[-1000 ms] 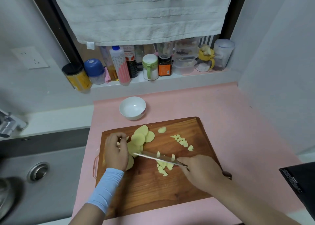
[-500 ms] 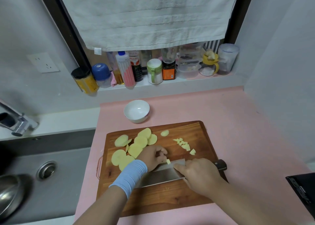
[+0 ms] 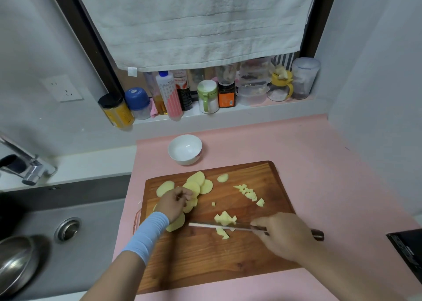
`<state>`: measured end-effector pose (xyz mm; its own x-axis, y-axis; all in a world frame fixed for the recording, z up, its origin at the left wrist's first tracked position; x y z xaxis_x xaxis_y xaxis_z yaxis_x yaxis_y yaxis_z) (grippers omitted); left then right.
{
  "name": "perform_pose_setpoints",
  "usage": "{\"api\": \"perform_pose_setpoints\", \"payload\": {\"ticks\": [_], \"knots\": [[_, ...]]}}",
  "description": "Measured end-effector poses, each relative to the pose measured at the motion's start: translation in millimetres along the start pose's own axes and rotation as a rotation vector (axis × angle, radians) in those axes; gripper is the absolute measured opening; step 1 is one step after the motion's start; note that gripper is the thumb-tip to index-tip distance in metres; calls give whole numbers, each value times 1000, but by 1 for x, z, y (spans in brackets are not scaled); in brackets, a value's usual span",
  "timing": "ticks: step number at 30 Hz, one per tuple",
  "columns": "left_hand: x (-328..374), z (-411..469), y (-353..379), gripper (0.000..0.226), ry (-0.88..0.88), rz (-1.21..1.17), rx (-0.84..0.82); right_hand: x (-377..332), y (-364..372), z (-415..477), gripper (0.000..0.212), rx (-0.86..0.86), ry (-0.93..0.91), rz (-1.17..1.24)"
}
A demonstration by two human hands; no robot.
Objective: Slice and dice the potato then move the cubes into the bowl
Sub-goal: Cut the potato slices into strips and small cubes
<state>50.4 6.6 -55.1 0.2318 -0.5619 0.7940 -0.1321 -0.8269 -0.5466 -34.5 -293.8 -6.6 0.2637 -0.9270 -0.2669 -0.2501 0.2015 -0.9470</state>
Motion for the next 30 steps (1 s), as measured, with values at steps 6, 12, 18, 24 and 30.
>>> {"api": "perform_pose_setpoints", "payload": {"ticks": [6, 12, 18, 24, 30], "knots": [[-20, -10, 6, 38, 30, 130, 116, 3, 22, -10, 42, -250, 290, 431], [-14, -7, 27, 30, 153, 452, 183, -9, 43, -20, 39, -352, 361, 433], [6, 0, 39, 30, 251, 592, 184, 5, 36, -10, 35, -153, 495, 412], [25, 8, 71, 41, 388, 509, -61, 28, 23, 10, 32, -27, 601, 340], [45, 29, 104, 55, 374, 575, -194, 56, 2, 21, 38, -32, 609, 472]]}}
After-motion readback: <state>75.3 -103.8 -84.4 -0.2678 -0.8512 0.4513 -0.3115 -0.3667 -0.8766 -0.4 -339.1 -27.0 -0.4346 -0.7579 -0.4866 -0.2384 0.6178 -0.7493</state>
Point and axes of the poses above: each hand's wrist, its own z-axis towards the middle knuckle, its own y-axis out of the palm, x = y × z, the point moved 5 cm from there along z, towards the middle knuckle, and after that the axes turned 3 degrees about y, right-handed, at the moved point
